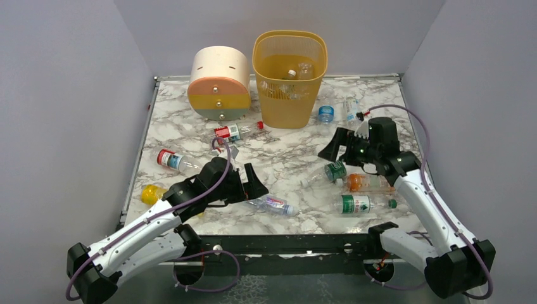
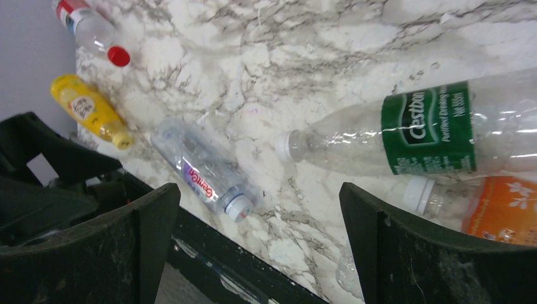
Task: Put the plastic bottles in the bin
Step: Pick up the plastic bottle at the center of the board.
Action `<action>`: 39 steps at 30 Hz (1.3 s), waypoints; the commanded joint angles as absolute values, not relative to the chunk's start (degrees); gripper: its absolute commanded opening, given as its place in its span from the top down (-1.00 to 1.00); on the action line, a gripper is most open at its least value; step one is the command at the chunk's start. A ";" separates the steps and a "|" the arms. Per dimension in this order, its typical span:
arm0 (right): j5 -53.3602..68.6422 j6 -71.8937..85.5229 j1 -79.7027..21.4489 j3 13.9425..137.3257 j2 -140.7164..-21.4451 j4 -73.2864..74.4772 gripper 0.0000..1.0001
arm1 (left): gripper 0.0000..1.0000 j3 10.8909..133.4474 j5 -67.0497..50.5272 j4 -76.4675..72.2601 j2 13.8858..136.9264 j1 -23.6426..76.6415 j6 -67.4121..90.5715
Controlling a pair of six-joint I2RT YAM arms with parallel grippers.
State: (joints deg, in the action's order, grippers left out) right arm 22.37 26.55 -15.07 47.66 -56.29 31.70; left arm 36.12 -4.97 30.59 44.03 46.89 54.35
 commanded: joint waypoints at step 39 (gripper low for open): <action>-12.06 16.31 -4.79 103.54 -118.59 40.30 -0.91 | -0.98 36.72 -8.58 29.95 39.97 47.10 49.57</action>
State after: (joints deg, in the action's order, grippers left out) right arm -13.80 16.36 -4.86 101.41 -117.14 39.18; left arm 35.42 -7.14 29.76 40.36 46.89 50.92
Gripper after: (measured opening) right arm 0.954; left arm 0.990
